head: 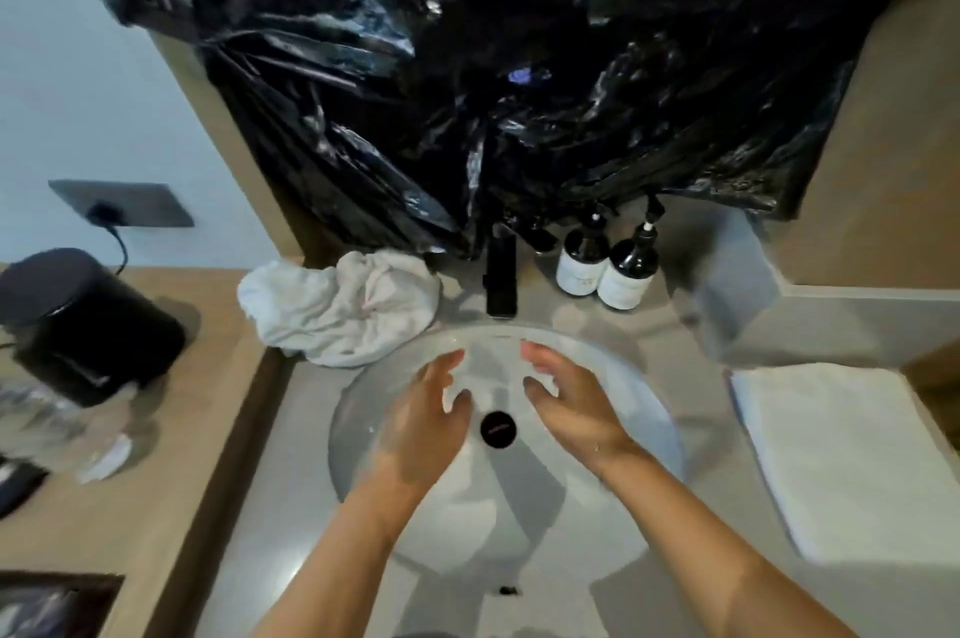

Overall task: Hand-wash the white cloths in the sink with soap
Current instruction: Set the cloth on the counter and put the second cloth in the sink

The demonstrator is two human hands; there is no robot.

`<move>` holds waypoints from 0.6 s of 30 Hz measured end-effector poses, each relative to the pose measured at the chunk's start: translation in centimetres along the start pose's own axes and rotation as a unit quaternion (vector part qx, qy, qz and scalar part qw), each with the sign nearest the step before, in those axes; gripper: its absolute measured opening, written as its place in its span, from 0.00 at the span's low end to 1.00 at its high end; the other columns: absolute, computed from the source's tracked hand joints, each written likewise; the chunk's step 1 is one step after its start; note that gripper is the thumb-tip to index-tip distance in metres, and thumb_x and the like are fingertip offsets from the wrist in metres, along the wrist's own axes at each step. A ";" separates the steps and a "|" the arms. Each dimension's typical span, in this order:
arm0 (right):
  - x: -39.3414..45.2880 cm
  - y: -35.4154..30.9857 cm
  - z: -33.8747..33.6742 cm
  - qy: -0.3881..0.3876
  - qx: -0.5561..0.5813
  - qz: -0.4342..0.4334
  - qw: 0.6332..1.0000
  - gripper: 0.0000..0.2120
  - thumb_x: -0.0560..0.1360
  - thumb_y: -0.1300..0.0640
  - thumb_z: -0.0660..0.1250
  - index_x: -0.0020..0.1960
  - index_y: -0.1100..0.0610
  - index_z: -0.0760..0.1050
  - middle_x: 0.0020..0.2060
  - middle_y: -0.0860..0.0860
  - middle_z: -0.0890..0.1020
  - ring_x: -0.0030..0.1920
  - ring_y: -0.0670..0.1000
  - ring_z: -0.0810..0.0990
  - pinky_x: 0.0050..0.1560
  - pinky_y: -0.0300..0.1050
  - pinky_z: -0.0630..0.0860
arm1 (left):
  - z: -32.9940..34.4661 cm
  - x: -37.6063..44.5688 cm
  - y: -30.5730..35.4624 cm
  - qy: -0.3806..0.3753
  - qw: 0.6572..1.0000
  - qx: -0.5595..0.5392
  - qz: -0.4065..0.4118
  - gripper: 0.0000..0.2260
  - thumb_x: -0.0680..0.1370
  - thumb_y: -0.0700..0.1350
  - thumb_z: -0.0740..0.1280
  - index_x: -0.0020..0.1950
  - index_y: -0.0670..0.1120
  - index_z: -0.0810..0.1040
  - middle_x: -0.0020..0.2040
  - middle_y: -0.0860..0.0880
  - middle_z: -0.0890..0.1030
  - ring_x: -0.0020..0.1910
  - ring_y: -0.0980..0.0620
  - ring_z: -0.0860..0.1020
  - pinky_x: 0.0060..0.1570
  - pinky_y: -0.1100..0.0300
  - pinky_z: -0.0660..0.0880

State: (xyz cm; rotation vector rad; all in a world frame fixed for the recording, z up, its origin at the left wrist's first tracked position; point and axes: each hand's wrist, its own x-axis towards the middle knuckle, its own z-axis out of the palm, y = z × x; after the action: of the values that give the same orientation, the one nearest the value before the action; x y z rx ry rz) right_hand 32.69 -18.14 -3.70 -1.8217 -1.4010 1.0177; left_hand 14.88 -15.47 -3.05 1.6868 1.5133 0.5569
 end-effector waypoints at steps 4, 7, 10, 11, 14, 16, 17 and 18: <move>0.7 -1.7 5.5 -0.030 0.020 0.025 0.999 0.19 0.80 0.58 0.62 0.70 0.47 0.70 0.65 0.43 0.73 0.67 0.44 0.71 0.66 0.35 0.65 | -3.9 0.5 -4.3 0.009 0.997 0.081 0.001 0.20 0.79 0.41 0.65 0.70 0.51 0.70 0.70 0.50 0.71 0.67 0.50 0.71 0.62 0.67 0.66; 1.3 -2.3 8.1 -0.052 -0.020 0.044 0.997 0.20 0.80 0.58 0.61 0.71 0.49 0.69 0.64 0.44 0.72 0.67 0.48 0.72 0.67 0.37 0.65 | -6.7 2.8 -6.0 0.050 0.988 0.118 0.085 0.20 0.78 0.41 0.66 0.70 0.43 0.72 0.70 0.43 0.70 0.67 0.43 0.71 0.65 0.56 0.69; 1.9 -2.4 9.5 -0.064 -0.015 0.066 0.996 0.20 0.81 0.59 0.60 0.72 0.49 0.69 0.63 0.44 0.72 0.63 0.46 0.72 0.66 0.37 0.65 | -8.6 8.0 -6.7 0.089 0.964 0.206 0.145 0.24 0.76 0.47 0.66 0.71 0.44 0.71 0.73 0.40 0.68 0.72 0.40 0.66 0.72 0.42 0.61; 1.9 -2.2 9.8 -0.061 -0.005 0.074 0.995 0.19 0.81 0.59 0.60 0.71 0.49 0.70 0.60 0.42 0.73 0.60 0.44 0.73 0.64 0.35 0.66 | -9.0 9.8 -6.7 0.056 0.954 0.268 0.124 0.27 0.78 0.51 0.65 0.75 0.47 0.65 0.77 0.42 0.62 0.76 0.41 0.58 0.76 0.41 0.51; 1.7 -0.1 10.8 -0.060 0.000 0.105 0.993 0.19 0.80 0.60 0.60 0.68 0.48 0.73 0.55 0.45 0.75 0.48 0.37 0.74 0.52 0.29 0.68 | -9.4 13.8 -7.9 -0.018 0.908 0.413 0.072 0.36 0.77 0.63 0.61 0.80 0.54 0.48 0.80 0.45 0.46 0.79 0.42 0.43 0.73 0.42 0.36; 1.4 1.8 11.3 -0.073 -0.018 0.136 0.988 0.20 0.80 0.60 0.59 0.69 0.49 0.72 0.59 0.45 0.75 0.57 0.42 0.76 0.56 0.32 0.68 | -9.1 14.5 -8.7 0.003 0.894 0.443 0.069 0.36 0.75 0.65 0.62 0.79 0.55 0.53 0.77 0.43 0.56 0.75 0.40 0.54 0.73 0.42 0.50; 1.4 2.8 11.4 -0.072 -0.026 0.157 0.985 0.20 0.80 0.60 0.59 0.71 0.50 0.71 0.64 0.45 0.74 0.65 0.45 0.74 0.61 0.34 0.67 | -8.9 14.5 -8.7 0.027 0.888 0.452 0.077 0.34 0.74 0.65 0.63 0.76 0.55 0.58 0.73 0.43 0.62 0.70 0.40 0.61 0.69 0.44 0.58; 1.4 3.8 11.5 -0.072 -0.039 0.174 0.981 0.21 0.80 0.60 0.59 0.72 0.51 0.70 0.68 0.45 0.72 0.69 0.48 0.70 0.65 0.36 0.65 | -8.8 14.6 -8.6 0.045 0.886 0.455 0.082 0.32 0.73 0.65 0.64 0.74 0.54 0.62 0.68 0.44 0.66 0.66 0.41 0.65 0.65 0.46 0.62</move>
State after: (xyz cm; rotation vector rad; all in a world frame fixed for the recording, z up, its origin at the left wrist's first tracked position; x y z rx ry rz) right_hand 24.88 -17.53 -13.07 -2.1392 -1.2416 1.3072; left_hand 5.66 0.72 -7.12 2.5317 1.8555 -0.0466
